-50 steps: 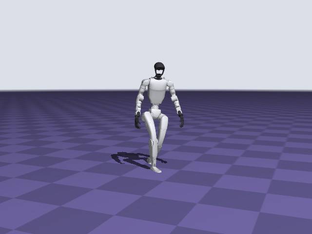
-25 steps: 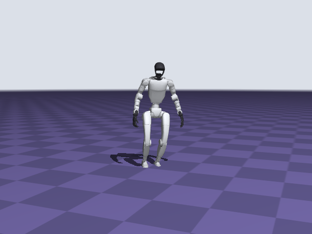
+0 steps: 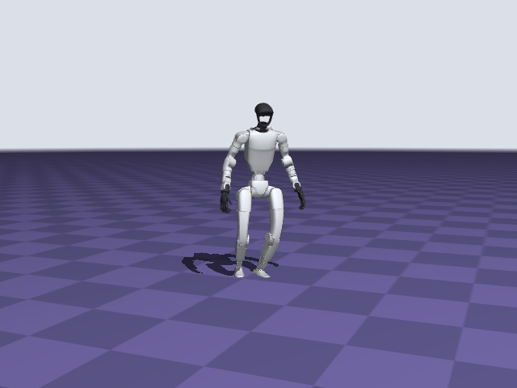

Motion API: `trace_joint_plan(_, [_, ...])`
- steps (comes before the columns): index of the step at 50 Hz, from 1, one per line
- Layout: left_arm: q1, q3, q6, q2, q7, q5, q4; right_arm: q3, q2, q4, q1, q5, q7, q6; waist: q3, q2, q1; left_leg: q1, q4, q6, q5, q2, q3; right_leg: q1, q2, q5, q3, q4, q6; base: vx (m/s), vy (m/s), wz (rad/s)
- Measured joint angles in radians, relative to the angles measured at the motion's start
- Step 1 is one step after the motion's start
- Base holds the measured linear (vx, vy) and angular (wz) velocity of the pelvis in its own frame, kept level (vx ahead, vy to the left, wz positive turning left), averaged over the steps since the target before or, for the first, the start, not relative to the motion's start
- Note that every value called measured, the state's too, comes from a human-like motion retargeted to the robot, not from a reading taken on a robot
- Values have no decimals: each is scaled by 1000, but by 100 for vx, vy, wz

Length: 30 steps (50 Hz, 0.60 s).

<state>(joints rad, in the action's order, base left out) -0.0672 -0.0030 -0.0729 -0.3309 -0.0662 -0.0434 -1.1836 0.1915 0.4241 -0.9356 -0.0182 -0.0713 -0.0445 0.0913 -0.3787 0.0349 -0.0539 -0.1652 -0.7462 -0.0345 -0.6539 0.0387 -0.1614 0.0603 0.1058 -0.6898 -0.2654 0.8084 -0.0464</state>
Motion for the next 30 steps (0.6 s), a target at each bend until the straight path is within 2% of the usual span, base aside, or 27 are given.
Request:
trace_joint_plan(5, [-35,-14,24,-13,7,-2,-29,29,1,36,-23,-16,27,3,14,-97,-35,122,214,-27,80,148,16,131,222,111,-13,357,28,25,7,30])
trace_joint_plan(10, [-58,-46,35,-28,1,0,-18,47,-14,40,-20,-31,46,2,19,-152,-95,212,312,-35,102,214,73,294,279,133,37,520,46,32,6,53])
trace_joint_plan(14, [-96,-65,27,-46,-10,-5,15,47,-30,14,-23,-45,52,-2,25,-148,-132,292,410,-27,112,197,113,424,226,153,29,422,17,40,4,37])
trace_joint_plan(20, [-142,-98,-15,-75,-30,2,90,29,-55,-47,-9,-57,43,-9,25,-106,-144,382,458,4,84,119,119,518,81,256,-45,40,-84,47,0,2])
trace_joint_plan(22, [-148,-111,-29,-80,-36,6,112,24,-60,-64,6,-59,39,-12,24,-109,-145,397,421,16,65,115,113,539,58,279,-48,-39,-115,50,-3,-13])
trace_joint_plan(23, [-160,-117,-34,-87,-37,5,124,17,-63,-76,4,-61,38,-13,26,-88,-143,401,413,27,57,90,110,527,18,312,-66,-121,-122,54,-4,-11])
trace_joint_plan(26, [-163,-132,-49,-89,-44,0,148,9,-65,-100,24,-65,34,-18,27,-77,-148,418,334,53,39,71,89,534,-4,345,-60,-114,-122,56,-4,-1])
trace_joint_plan(30, [-146,-147,-60,-78,-55,-19,156,8,-55,-131,43,-67,23,-24,14,-36,-153,420,139,115,73,35,131,513,-62,364,-38,-16,-75,57,-4,-15])
